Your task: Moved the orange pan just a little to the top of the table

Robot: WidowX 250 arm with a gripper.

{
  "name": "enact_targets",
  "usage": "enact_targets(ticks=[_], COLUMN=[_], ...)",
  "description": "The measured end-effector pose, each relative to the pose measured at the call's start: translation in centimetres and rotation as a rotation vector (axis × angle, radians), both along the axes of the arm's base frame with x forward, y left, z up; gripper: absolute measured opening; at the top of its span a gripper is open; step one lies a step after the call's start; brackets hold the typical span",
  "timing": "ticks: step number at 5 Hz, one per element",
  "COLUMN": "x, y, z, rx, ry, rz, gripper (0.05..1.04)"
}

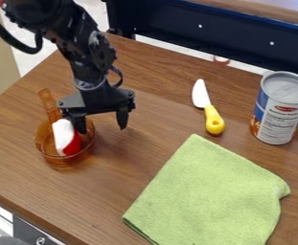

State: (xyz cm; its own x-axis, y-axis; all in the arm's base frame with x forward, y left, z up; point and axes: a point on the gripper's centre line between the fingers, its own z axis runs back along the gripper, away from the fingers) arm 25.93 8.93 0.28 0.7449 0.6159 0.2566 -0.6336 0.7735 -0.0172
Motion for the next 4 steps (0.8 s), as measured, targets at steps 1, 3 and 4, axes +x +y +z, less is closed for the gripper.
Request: enact_targets(ticks=[1, 3, 4], x=[-0.3, -0.1, 0.2], y=[0.0, 1.0, 1.3], z=[-0.3, -0.9, -0.9], rx=[-0.012, -0.062, -0.054], ry=[0.05, 0.113, 0.118], rz=[0.027, 0.156, 0.166], gripper=[0.675, 0.172, 0.075])
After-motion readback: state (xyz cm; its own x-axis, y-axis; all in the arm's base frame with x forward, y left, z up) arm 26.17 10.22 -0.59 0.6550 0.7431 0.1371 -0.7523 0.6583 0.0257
